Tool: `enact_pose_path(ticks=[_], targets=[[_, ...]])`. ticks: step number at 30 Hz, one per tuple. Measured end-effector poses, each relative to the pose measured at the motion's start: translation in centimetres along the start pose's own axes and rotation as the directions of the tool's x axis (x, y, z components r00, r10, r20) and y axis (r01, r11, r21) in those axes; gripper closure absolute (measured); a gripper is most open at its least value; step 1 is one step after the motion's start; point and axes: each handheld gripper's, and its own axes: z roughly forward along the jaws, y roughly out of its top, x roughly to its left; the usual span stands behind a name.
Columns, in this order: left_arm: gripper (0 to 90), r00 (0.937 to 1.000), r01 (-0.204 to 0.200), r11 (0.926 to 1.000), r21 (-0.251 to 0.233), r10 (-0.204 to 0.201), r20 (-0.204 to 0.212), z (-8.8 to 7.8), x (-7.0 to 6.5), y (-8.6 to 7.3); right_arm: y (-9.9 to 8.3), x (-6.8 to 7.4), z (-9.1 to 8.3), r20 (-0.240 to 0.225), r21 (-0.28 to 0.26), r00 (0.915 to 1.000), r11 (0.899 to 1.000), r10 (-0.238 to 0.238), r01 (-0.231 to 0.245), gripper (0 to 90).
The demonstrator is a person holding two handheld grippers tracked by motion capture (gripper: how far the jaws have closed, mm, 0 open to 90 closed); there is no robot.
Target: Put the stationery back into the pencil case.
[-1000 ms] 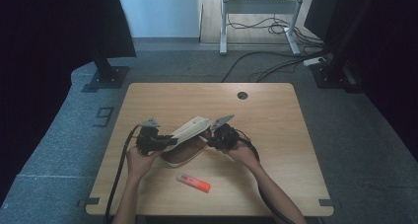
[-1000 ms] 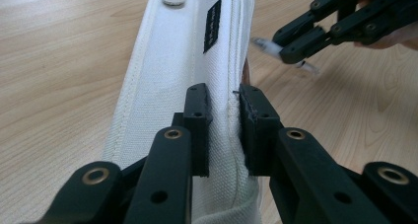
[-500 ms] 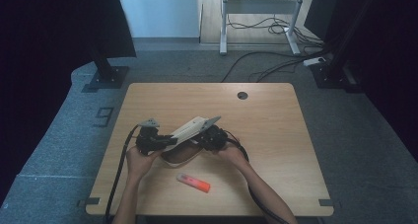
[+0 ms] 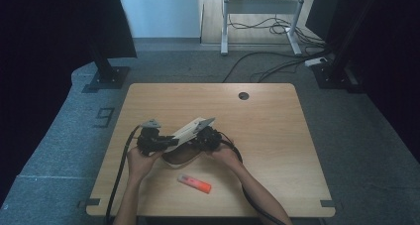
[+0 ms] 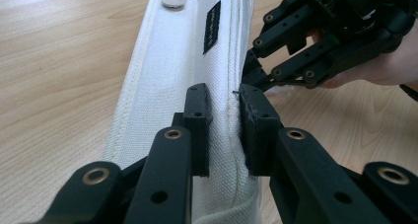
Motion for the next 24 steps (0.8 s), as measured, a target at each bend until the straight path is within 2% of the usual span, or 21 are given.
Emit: enact_pose_path(ticks=[8, 12, 14, 16, 19, 24], targets=[[75.7, 1.0000, -0.005, 1.0000, 0.001, 0.005, -0.003, 0.1, -0.2, 0.0, 0.8, 0.5, 1.0, 0.010, -0.021, 0.9999, 1.000, 0.004, -0.004, 78.4], [75.7, 1.0000, -0.007, 1.0000, 0.005, 0.007, -0.005, 0.1, -0.1, 0.0, 1.0, 0.8, 1.9, 0.007, -0.005, 1.0000, 1.000, 0.002, -0.002, 77.5], [75.7, 0.9999, -0.008, 1.0000, 0.005, 0.008, -0.007, 0.1, -0.2, 0.0, 1.0, 0.8, 2.0, 0.001, -0.006, 1.0000, 1.000, 0.008, -0.008, 74.1], [75.7, 1.0000, -0.007, 1.0000, 0.002, 0.007, -0.006, 0.0, -0.1, 0.0, 1.1, 0.9, 1.9, -0.014, 0.000, 0.9999, 1.000, 0.010, -0.010, 67.3], [75.7, 1.0000, -0.005, 1.0000, 0.003, 0.005, -0.005, -0.1, -0.1, 0.0, 1.2, 1.2, 1.4, -0.009, 0.004, 1.0000, 1.000, -0.001, 0.001, 61.3], [75.6, 1.0000, -0.006, 1.0000, 0.003, 0.006, -0.006, 0.0, -0.1, 0.0, 0.8, 0.9, -0.2, -0.010, -0.005, 0.9998, 1.000, 0.015, -0.015, 59.9]])
